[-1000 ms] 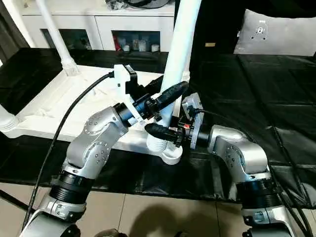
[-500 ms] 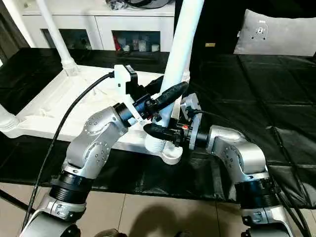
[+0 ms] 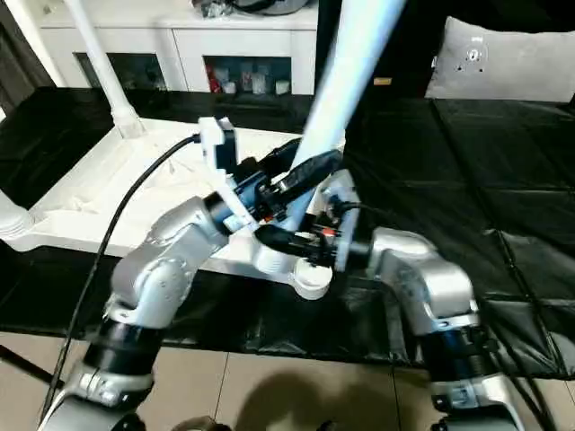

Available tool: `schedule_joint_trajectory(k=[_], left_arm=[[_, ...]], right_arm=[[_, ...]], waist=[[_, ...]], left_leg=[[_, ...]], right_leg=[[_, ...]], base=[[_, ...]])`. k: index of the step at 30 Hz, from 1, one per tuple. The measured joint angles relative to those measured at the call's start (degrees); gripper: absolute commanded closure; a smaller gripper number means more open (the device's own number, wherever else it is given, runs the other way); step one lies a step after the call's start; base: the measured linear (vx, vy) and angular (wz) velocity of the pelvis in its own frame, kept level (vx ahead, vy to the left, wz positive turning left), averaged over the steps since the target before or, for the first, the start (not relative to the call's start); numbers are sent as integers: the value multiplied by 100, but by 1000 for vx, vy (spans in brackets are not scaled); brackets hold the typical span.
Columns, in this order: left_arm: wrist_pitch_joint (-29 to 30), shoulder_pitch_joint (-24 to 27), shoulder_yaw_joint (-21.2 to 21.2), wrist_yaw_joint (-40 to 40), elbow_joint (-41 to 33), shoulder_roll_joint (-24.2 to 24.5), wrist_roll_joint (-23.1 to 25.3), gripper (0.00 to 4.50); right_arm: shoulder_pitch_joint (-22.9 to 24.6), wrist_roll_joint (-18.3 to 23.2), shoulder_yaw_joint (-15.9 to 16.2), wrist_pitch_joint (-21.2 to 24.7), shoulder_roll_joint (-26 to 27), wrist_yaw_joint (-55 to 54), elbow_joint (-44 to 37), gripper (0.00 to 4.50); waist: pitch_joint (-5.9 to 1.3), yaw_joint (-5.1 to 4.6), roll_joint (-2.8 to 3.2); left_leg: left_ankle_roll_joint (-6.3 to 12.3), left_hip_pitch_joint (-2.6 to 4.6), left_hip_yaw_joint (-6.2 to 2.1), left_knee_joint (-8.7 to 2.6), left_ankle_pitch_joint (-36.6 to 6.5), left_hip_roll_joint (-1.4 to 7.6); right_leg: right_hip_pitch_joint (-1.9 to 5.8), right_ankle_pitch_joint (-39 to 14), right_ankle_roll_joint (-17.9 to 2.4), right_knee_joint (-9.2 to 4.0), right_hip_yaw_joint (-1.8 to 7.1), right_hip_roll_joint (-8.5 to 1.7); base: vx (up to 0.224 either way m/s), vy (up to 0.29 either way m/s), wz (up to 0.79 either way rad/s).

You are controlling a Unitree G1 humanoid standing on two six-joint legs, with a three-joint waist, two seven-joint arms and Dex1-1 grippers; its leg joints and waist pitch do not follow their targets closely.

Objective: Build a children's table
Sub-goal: Pick table leg

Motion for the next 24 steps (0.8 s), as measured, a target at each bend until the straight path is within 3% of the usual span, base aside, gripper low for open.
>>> schedule_joint_trajectory(k=[8,12,16,24], left_arm=[[149,32,36,2,-63,20,-51,89],[342,74,192,5,-191,-67,-372,81],[495,38,168,-83,-378,-280,-783,78],[572,-96,578,-142,-297,293,-836,78]], right_arm=[[-16,-78,-78,9,75,-304,189,256],[-15,-137,-118,-195,191,-397,168,256],[-83,-172,-419,-93,334,-1098,374,257],[-40,-192,-788,-229,353,-1495,377,260]], waist=[[0,-5,0],[0,-20,0],[0,3,0],[-1,-137,0]], left_leg=[[3,2,0,7,4,-1],[3,0,1,7,4,-1],[3,7,1,12,4,-3],[-15,3,4,11,-5,-2]], right_leg=[[2,1,2,-1,4,0],[1,2,2,0,4,0],[-1,2,2,-1,8,0],[9,7,7,-1,10,2]], base=[[0,0,0],[0,0,0],[0,0,0],[0,0,0]])
